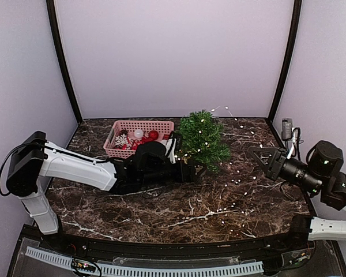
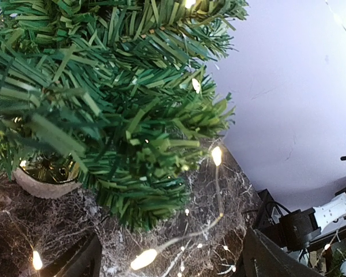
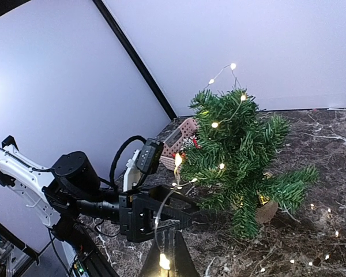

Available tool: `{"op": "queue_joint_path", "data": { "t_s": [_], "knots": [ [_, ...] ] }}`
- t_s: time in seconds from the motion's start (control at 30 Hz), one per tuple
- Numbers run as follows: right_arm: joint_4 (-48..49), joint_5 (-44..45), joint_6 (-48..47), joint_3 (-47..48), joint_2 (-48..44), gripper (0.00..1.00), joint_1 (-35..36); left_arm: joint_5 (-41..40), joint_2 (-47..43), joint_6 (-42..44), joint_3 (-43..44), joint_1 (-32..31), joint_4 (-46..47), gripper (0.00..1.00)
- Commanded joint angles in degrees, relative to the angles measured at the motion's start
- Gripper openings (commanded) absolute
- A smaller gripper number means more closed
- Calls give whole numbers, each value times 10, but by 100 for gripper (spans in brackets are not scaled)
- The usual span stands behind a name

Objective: Decorate the small christmas tree
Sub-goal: Wrap the side of the string light in the gap of the branches.

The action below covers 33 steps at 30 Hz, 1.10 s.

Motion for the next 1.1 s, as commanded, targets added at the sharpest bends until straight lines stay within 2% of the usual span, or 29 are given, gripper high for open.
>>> {"op": "queue_joint_path", "data": {
  "t_s": [0.0, 0.1, 0.6, 0.7, 0.8, 0.97, 1.07],
  "knots": [
    [58, -37, -17, -4, 4, 0, -2, -40, 16, -1, 29, -3, -2, 88],
    [70, -46, -20, 0, 8, 0, -2, -55, 26, -2, 37, -3, -19, 85],
    [151, -103, -66, 74, 118, 0, -1, -85, 14, 12, 13, -3, -21, 32],
    [165, -112, -76, 95, 148, 0, -2, -86, 11, 19, 11, -3, -18, 24],
    [182, -118, -84, 112, 178, 0, -2, -86, 8, 24, 5, -3, -11, 24],
    [202, -134, -93, 132, 218, 0, -1, -86, 6, 32, 4, -3, -1, 38],
    [211, -139, -97, 138, 229, 0, -1, -93, 4, 35, 3, -3, -2, 37]
  ]
}}
